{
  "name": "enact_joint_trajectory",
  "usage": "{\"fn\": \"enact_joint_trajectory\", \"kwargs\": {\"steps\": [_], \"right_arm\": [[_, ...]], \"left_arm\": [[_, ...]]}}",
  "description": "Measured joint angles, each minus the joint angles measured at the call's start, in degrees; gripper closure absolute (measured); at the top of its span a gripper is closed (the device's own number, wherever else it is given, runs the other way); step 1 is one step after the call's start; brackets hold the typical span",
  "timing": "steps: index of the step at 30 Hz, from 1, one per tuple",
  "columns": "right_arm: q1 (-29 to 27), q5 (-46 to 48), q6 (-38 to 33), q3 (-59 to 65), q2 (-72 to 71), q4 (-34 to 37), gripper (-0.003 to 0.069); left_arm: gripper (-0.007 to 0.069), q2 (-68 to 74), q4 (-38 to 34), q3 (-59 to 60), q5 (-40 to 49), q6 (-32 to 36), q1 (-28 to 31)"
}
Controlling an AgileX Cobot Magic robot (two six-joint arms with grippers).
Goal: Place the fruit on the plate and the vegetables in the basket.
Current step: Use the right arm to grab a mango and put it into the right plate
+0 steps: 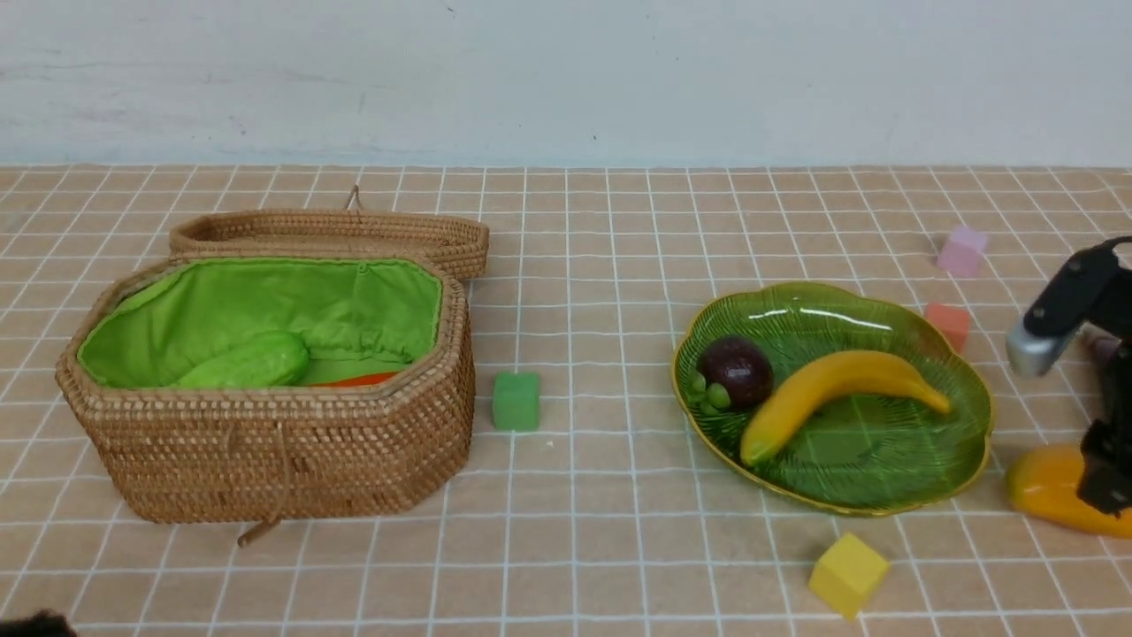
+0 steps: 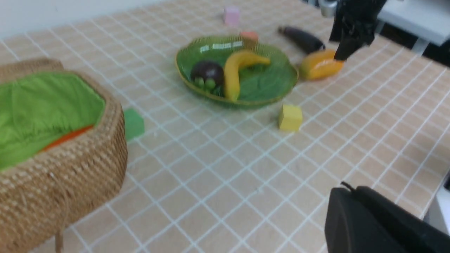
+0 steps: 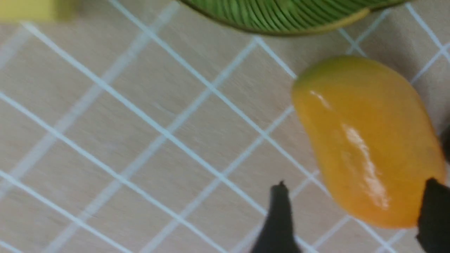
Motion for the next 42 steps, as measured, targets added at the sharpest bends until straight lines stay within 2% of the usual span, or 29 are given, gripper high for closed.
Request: {"fn": "enact_joint_trajectory", "kwargs": {"steps": [3, 6, 12, 15, 19, 23, 26, 28, 29, 30, 32, 33, 34, 40, 42], "right_arm": [[-0.06, -1.5, -1.07, -0.25, 2.85, -3.89, -0.0005], [-0.06, -3.93, -1.92, -0.37, 6.46, -5.65, -0.0022], [-0.06, -8.39, -2.18, -0.49, 13.02, -7.17, 0.003], [-0.06, -8.09, -2.18, -0.75, 15.67, -7.78, 0.0123], [0.0, -7.18, -1.45, -1.02, 15.44, -7.73, 0.0128], [0.0, -3.16, 5.52, -0.49, 11.11, -6.47, 0.0127], [0.2, -2.99, 11.24, -0.55, 6.06, -3.59, 0.0127], [1.32, -5.1, 16.26, -0.67, 0.27, 3.71, 0.0127], [1.65, -5.38, 16.79, -0.67, -0.08, 4.45, 0.0127], [2.21, -6.57, 17.53, -0.74, -1.27, 7.56, 0.0127], [5.43, -12.29, 20.04, -1.18, -2.56, 18.98, 0.0127], [5.83, -13.11, 20.33, -1.18, -2.48, 19.64, 0.0127], [7.03, -15.87, 20.76, -1.2, -1.39, 23.44, 0.0127], [8.28, -23.16, 21.19, -1.2, 6.71, 26.53, 0.0127], [8.28, -23.95, 21.34, -1.15, 8.24, 26.53, 0.0097]], "left_arm": [[0.0638, 2.76, 0.0, 0.07, 1.15, 0.0, 0.0], [0.0638, 5.76, -0.05, 0.12, 1.22, 0.0, 0.0], [0.0638, 8.46, -1.48, 0.13, 1.16, 0.0, 0.0], [0.0638, 8.54, -1.71, 0.18, 0.57, 0.0, 0.0], [0.0638, 8.54, -2.41, 0.18, -0.16, 0.0, 0.0], [0.0638, 8.54, -2.76, 0.18, -0.05, 0.0, 0.0], [0.0638, 8.54, -2.76, 0.18, -0.05, 0.0, -0.06], [0.0638, 8.54, -3.2, 0.18, -0.15, 0.39, -0.43], [0.0638, 8.54, -3.28, 0.18, -0.15, 0.45, -0.49], [0.0638, 8.54, -3.43, 0.18, -0.21, 0.49, -0.57], [0.0638, 8.54, -3.69, 0.18, -0.27, 0.52, -0.69], [0.0638, 8.54, -3.69, 0.18, -0.33, 0.52, -0.69], [0.0638, 8.54, -3.69, 0.18, -0.39, 0.52, -0.69], [0.0638, 8.54, -3.69, 0.18, -0.51, 1.02, -0.69], [0.0638, 8.54, -3.69, 0.18, -0.51, 1.19, -0.69]]}}
